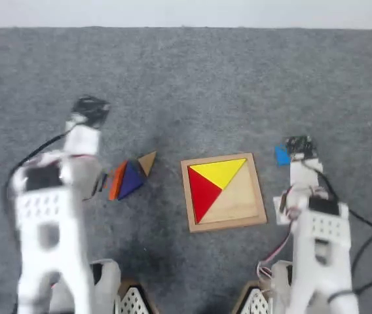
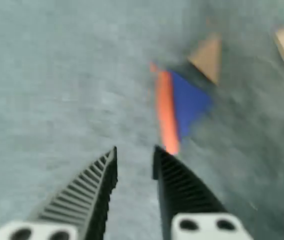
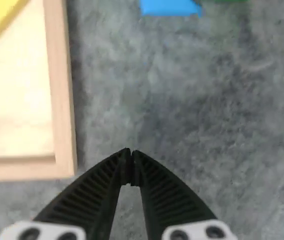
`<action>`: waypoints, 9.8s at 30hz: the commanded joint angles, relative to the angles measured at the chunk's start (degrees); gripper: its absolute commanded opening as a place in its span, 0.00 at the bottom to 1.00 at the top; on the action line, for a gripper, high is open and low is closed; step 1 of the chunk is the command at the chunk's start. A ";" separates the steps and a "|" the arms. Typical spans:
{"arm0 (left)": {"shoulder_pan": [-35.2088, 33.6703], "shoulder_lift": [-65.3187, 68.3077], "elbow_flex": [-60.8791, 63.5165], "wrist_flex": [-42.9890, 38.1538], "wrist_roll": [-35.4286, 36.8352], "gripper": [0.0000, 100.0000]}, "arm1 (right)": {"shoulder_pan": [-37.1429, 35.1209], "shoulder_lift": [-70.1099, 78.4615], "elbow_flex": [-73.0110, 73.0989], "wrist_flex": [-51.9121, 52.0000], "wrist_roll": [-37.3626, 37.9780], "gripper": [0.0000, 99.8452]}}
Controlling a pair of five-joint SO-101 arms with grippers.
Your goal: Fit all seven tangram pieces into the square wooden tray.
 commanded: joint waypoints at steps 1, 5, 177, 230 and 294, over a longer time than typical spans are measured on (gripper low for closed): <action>8.53 11.08 -3.47 -1.49 0.44 0.15 | 0.40 -9.80 4.40 -1.19 1.93 0.01; 11.60 11.96 -0.48 -6.15 0.44 0.15 | 0.13 -15.87 7.21 -1.19 1.93 0.01; 1.32 18.29 2.68 -29.54 31.65 0.25 | -17.01 43.74 -36.92 -8.84 -6.07 0.01; 2.46 18.37 4.79 -32.53 31.47 0.25 | -24.66 34.86 -22.15 -9.80 -2.11 0.01; 12.92 18.64 6.20 -32.70 24.62 0.25 | -1.45 62.02 -64.70 5.32 -0.62 0.17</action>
